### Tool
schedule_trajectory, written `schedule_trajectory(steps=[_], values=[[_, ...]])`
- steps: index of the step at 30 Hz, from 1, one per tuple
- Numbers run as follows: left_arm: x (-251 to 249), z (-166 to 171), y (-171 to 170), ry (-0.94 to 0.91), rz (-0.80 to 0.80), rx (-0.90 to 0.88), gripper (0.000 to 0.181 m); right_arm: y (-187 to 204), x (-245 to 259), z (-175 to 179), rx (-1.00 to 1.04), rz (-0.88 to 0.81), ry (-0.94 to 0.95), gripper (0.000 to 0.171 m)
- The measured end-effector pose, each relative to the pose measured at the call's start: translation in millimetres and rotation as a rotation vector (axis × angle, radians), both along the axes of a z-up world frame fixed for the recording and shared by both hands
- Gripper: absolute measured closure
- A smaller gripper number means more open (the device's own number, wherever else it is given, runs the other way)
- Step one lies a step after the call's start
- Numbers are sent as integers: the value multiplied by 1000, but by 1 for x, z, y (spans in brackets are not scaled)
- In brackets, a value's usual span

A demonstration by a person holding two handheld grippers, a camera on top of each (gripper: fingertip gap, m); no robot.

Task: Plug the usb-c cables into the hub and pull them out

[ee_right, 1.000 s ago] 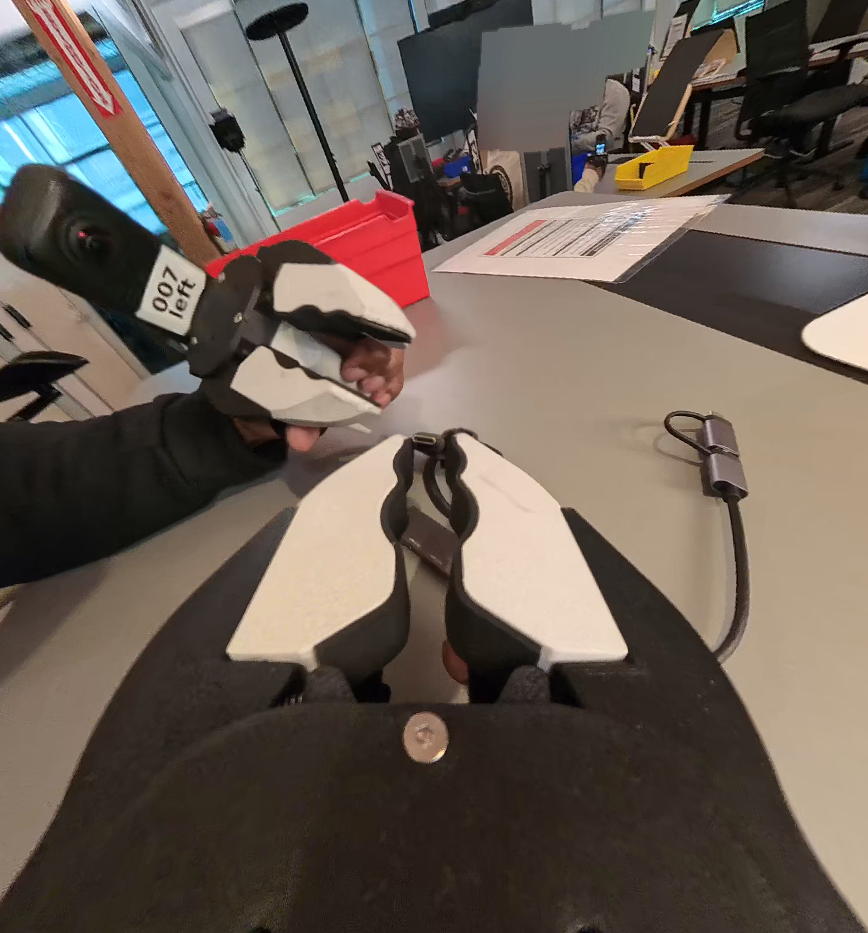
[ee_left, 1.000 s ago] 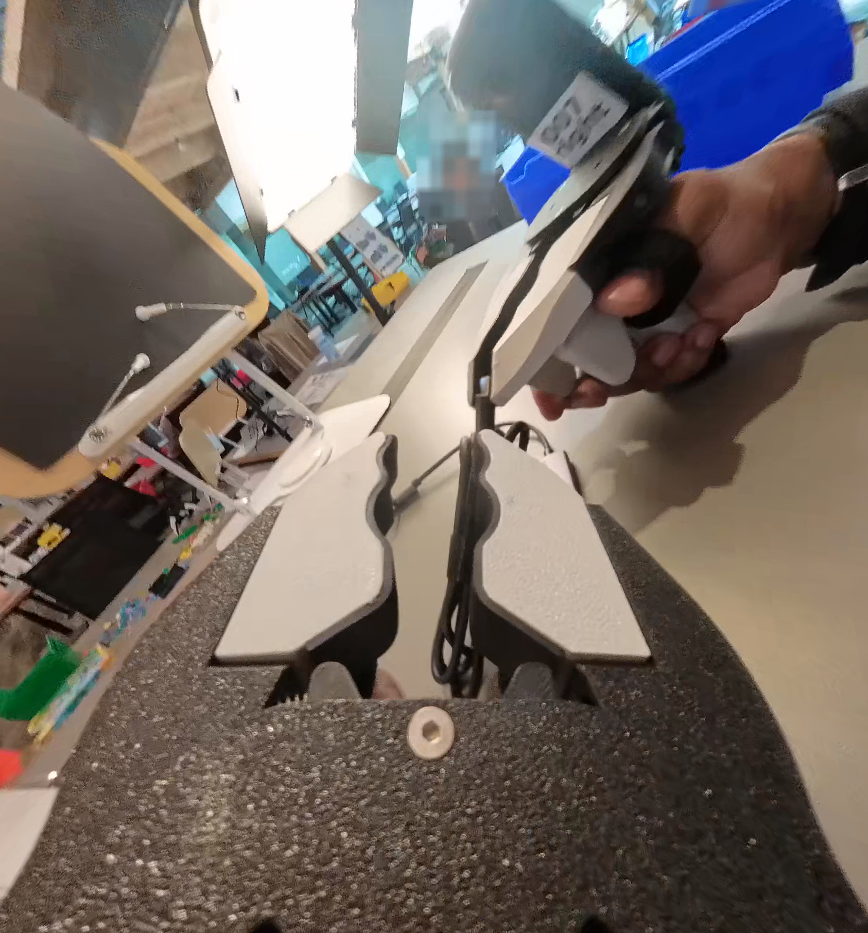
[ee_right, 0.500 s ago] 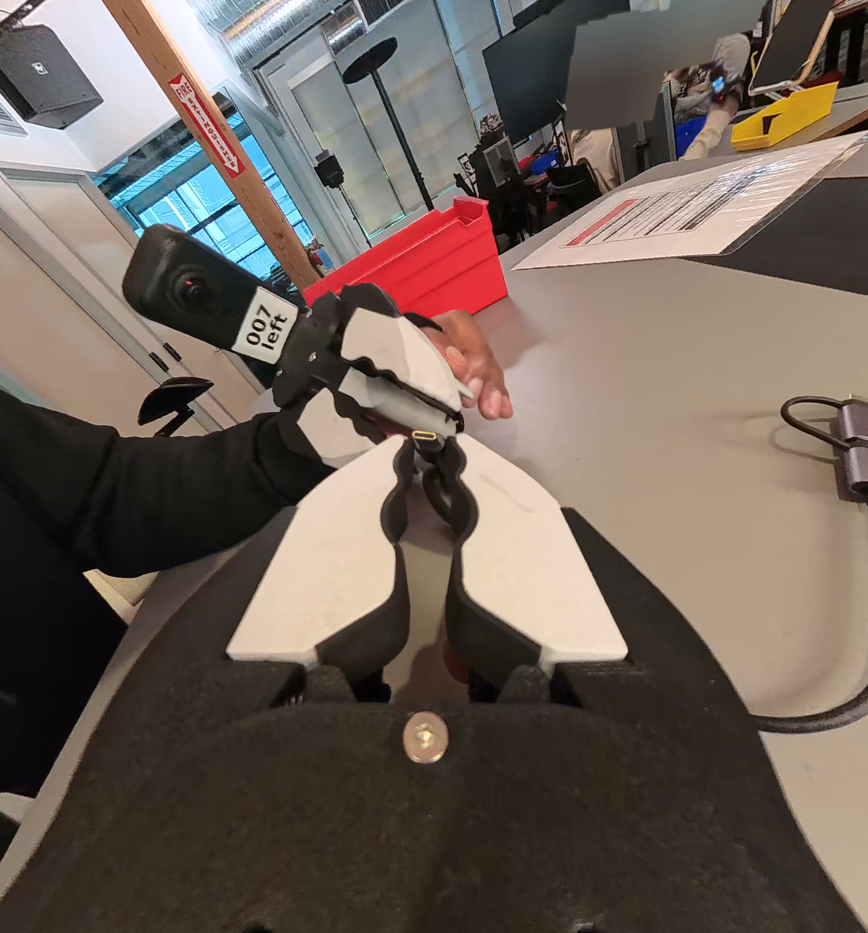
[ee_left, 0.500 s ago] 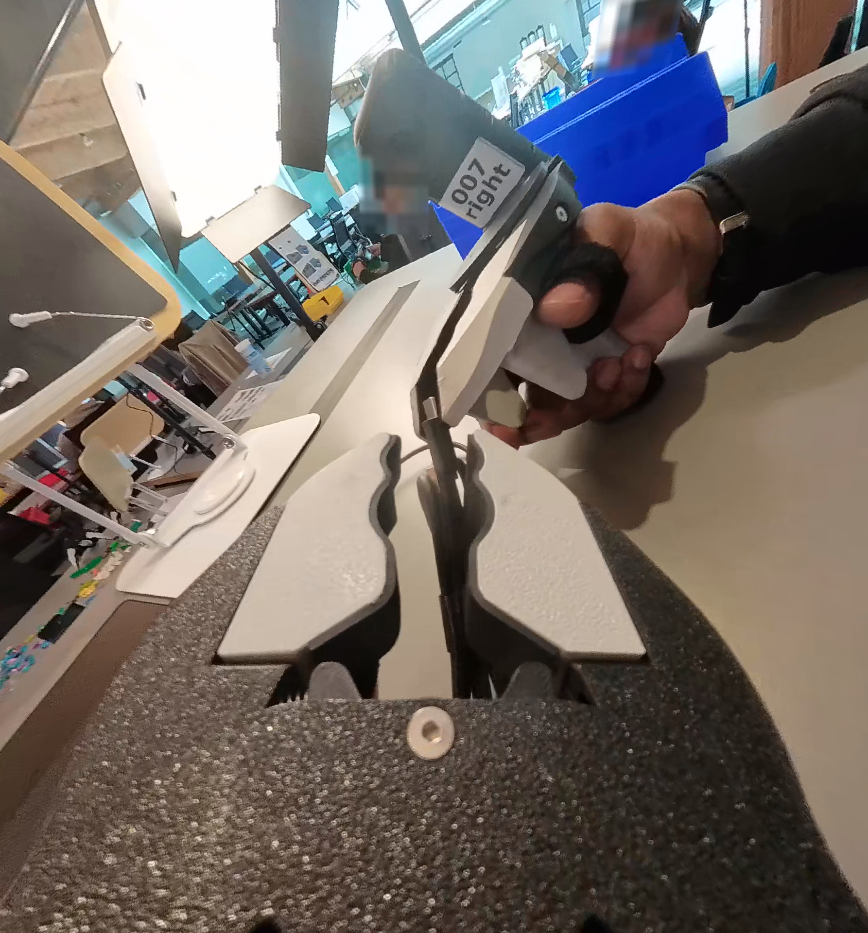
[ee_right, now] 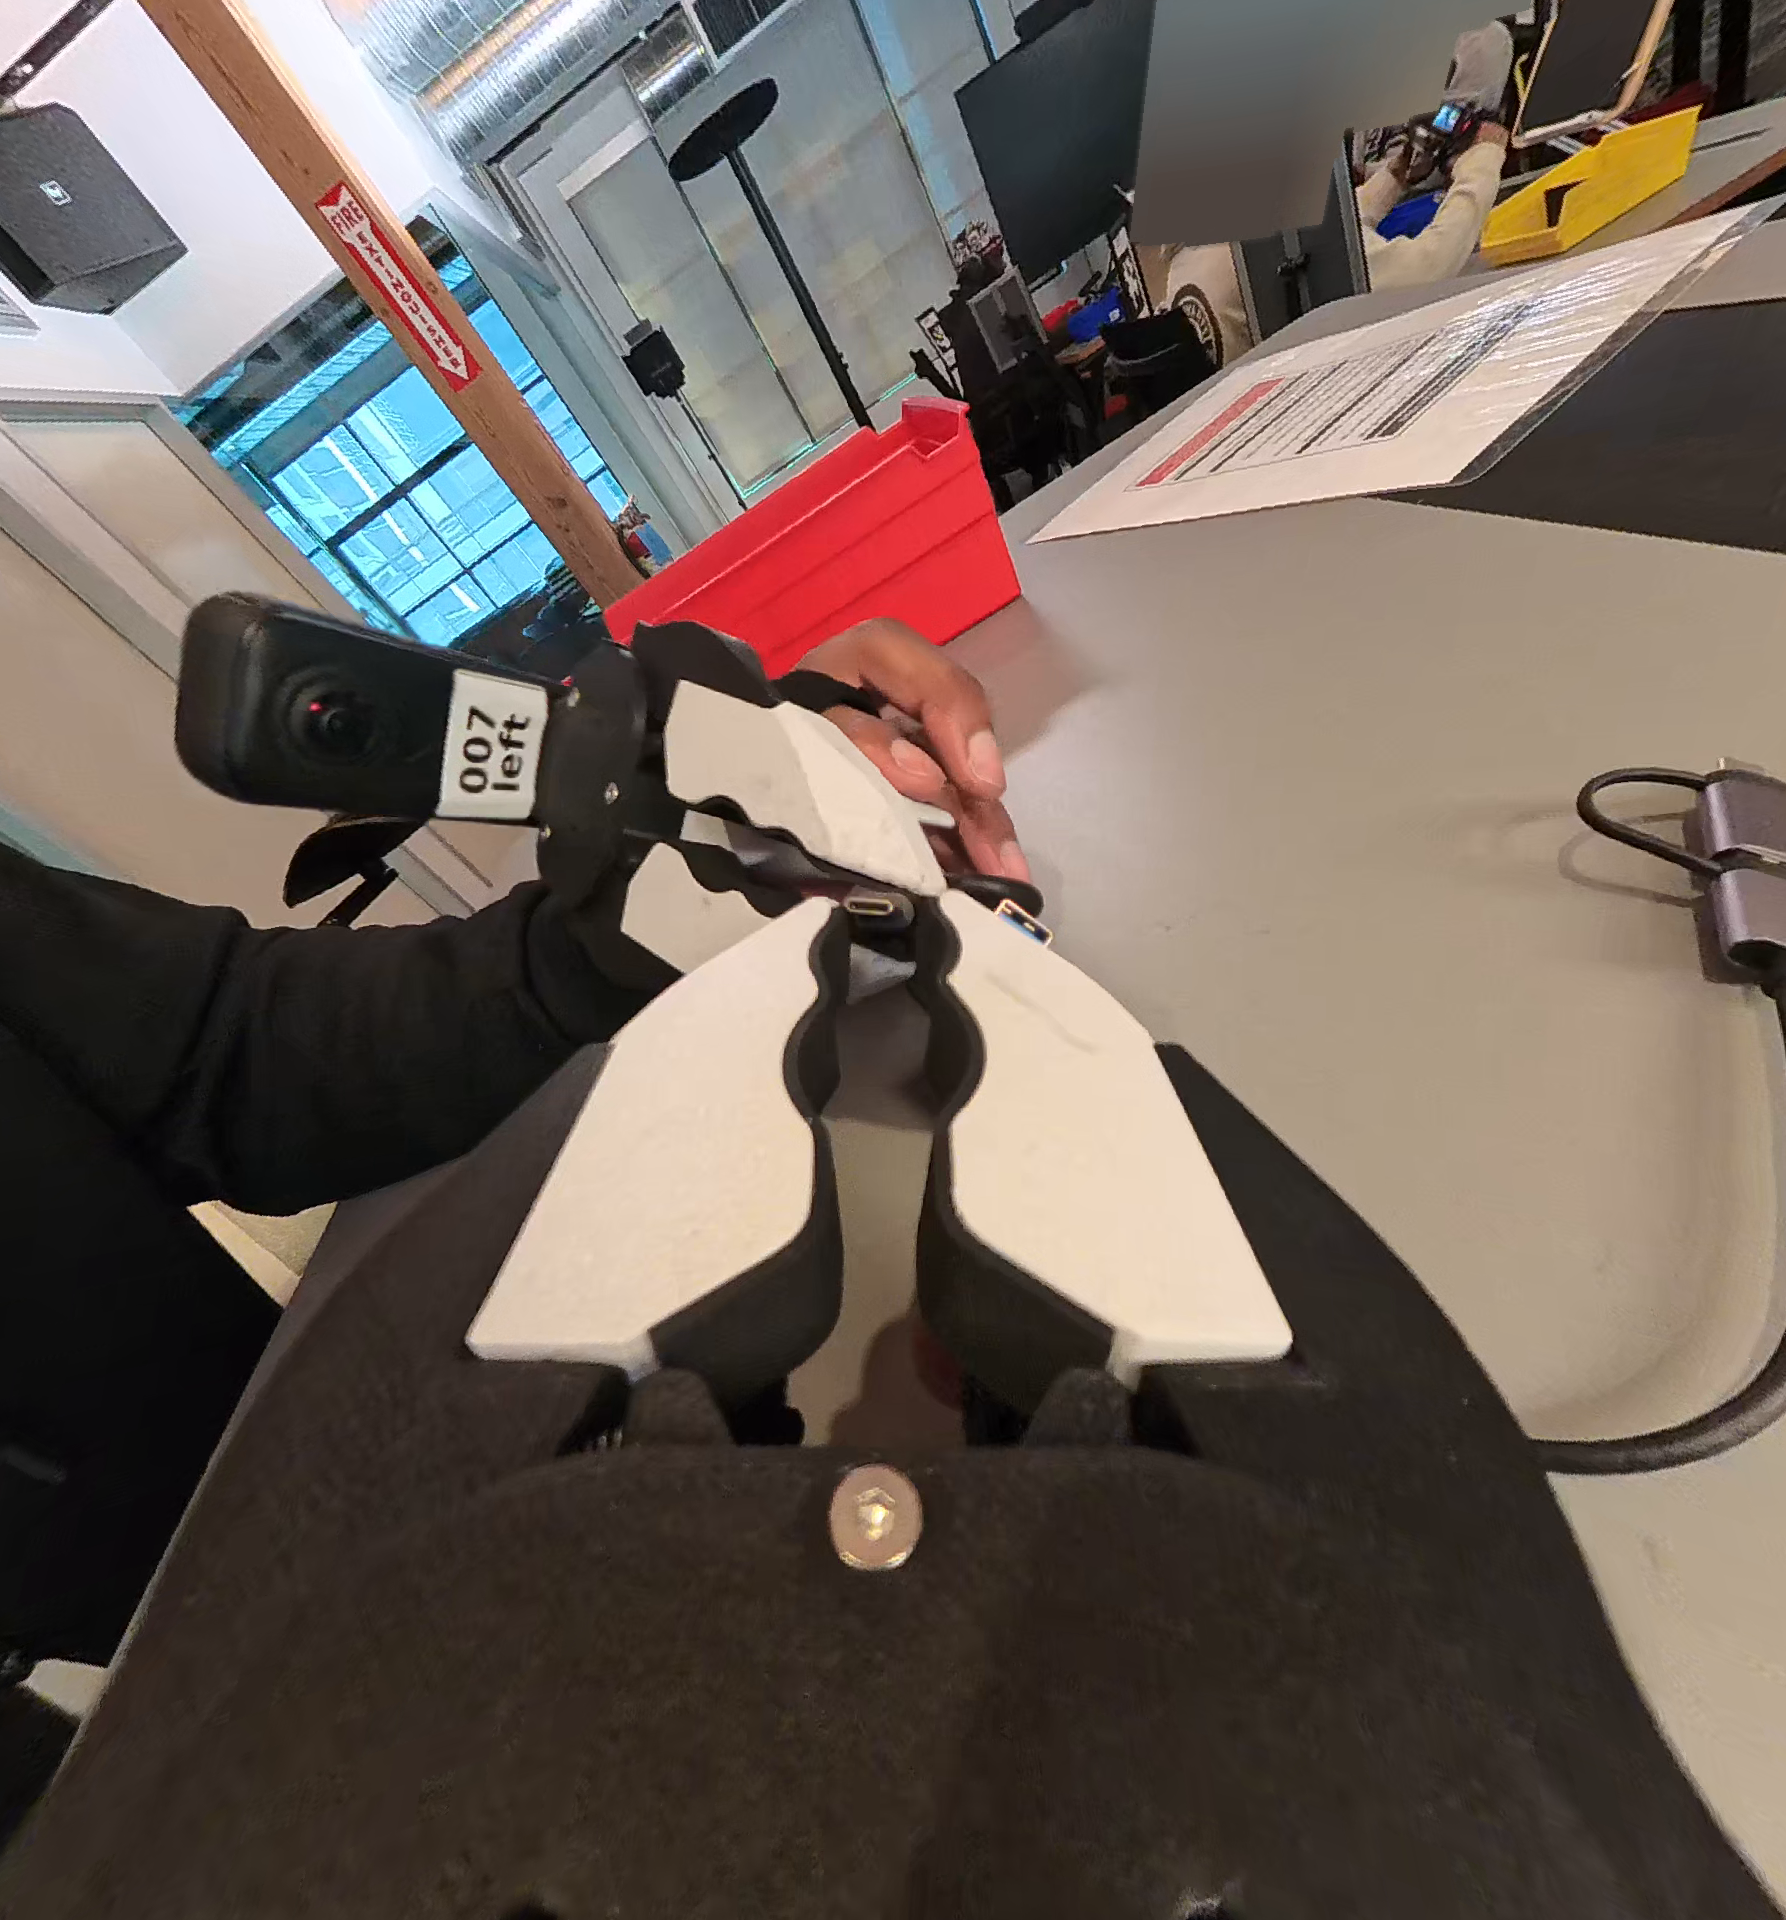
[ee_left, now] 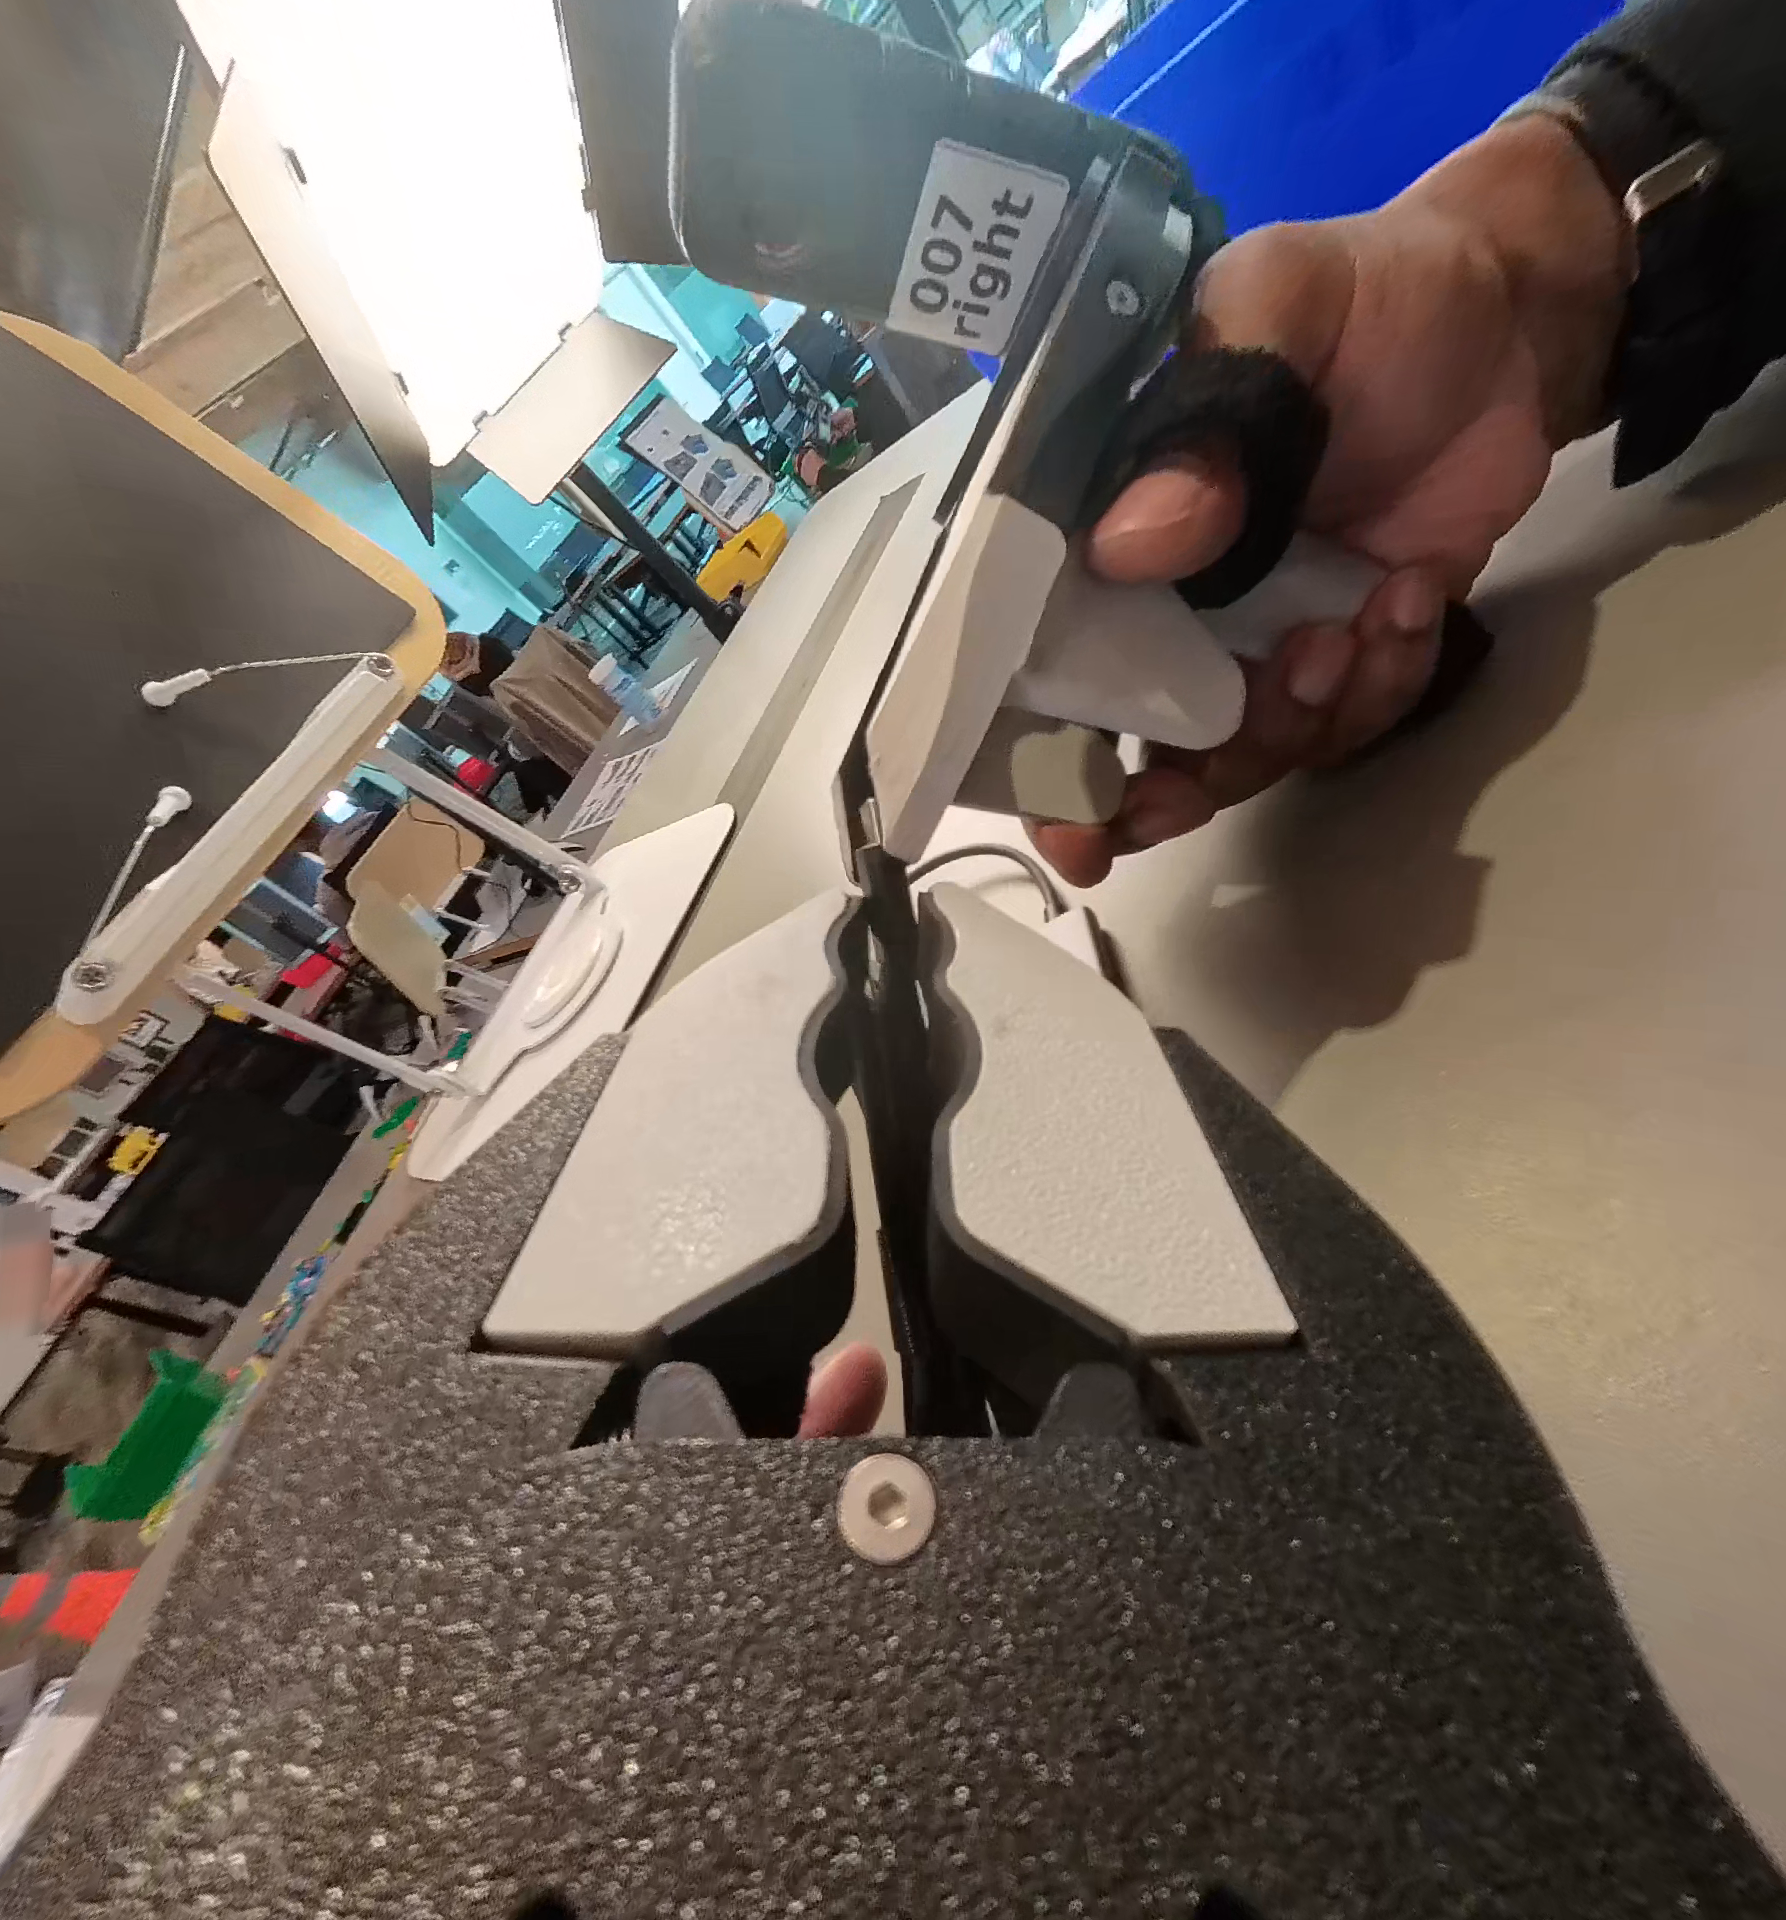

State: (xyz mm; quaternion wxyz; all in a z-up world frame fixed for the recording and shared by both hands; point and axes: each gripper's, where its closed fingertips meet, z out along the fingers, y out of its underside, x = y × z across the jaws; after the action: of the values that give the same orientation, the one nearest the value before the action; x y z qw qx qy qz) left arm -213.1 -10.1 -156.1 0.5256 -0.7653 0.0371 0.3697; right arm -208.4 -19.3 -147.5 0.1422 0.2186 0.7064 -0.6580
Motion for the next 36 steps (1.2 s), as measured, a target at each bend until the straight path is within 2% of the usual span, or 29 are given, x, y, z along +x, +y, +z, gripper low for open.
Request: schedule_trajectory(steps=[1, 6, 9, 14, 19, 24, 28, 36], values=[[0, 0, -1, 13, 9, -17, 172, 0, 0, -1, 4, 0, -2, 159], [-5, -13, -9, 22, 38, -130, 173, -3, -4, -11, 104, -40, 25, 159], [-16, -25, -28, 46, 104, -256, 173, 4, -8, -9, 162, -85, 181, 156], [-21, -36, -43, 60, 128, -361, 173, 19, -23, -23, 398, -183, 508, 151], [-21, -43, -51, 77, 143, -406, 173, 18, -13, -46, 566, -91, 681, 148], [-21, -45, -65, 105, 165, -466, 174, 14, 1, -51, 570, 14, 716, 129], [-21, -50, -70, 146, 180, -551, 174, 11, 4, -68, 662, 101, 713, 112], [-15, -53, -70, 195, 156, -617, 174, -2, -1, -80, 779, 187, 650, 107]])
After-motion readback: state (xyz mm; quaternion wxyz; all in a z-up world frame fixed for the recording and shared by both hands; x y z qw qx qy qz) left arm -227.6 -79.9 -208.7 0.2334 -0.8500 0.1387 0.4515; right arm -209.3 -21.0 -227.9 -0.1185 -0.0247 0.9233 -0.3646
